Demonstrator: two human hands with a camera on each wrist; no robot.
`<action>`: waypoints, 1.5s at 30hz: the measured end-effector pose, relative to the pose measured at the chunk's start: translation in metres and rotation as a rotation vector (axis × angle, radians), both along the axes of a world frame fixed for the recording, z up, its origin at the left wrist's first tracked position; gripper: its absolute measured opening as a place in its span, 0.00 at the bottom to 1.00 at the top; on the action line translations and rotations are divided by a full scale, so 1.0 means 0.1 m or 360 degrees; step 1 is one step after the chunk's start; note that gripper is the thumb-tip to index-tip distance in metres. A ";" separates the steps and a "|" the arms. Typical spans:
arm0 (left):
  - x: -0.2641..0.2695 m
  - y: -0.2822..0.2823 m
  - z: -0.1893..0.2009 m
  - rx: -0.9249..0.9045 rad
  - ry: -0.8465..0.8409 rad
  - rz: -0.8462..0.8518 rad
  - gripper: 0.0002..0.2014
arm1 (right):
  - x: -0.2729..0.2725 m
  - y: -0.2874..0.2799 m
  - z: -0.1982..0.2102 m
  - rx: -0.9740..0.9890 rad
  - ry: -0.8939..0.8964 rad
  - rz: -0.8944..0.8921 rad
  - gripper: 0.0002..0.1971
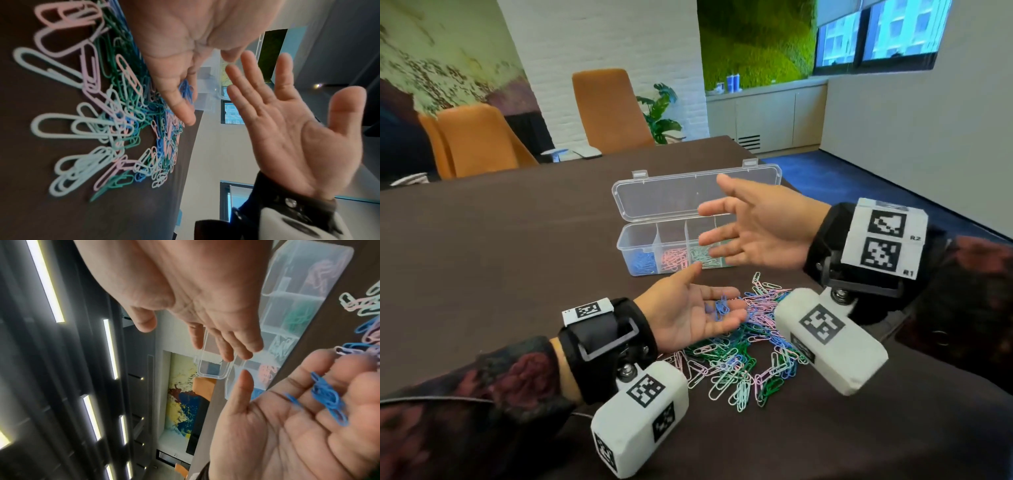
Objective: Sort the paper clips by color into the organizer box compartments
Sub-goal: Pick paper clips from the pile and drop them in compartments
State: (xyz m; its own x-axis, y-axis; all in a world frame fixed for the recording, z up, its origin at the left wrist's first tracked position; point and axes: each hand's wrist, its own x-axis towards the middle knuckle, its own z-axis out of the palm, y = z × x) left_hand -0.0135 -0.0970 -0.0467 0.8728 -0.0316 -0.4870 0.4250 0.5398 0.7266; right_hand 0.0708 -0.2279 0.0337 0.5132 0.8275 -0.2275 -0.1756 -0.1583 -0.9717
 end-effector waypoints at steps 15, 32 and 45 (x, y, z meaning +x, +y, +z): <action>0.51 0.91 0.72 0.1132 -0.0689 0.0833 0.25 | 0.15 -0.48 -0.37 -0.0179 -0.0170 -0.0346 0.18; -0.33 0.81 0.60 0.2514 -0.0607 -0.1393 0.03 | -0.04 -0.26 -0.44 -0.0419 -0.1270 0.0535 0.08; -0.24 0.53 0.18 0.3174 -0.0628 -0.1442 0.11 | -0.07 -0.01 -0.58 -0.1237 -0.2026 0.1051 0.15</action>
State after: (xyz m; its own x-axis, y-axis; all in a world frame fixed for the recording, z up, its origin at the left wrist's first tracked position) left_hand -0.0370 -0.0440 -0.0284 0.9481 -0.1978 -0.2491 -0.2022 -0.9793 0.0078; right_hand 0.0634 -0.2290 -0.0246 0.3082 0.8622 -0.4021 0.9255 -0.3696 -0.0830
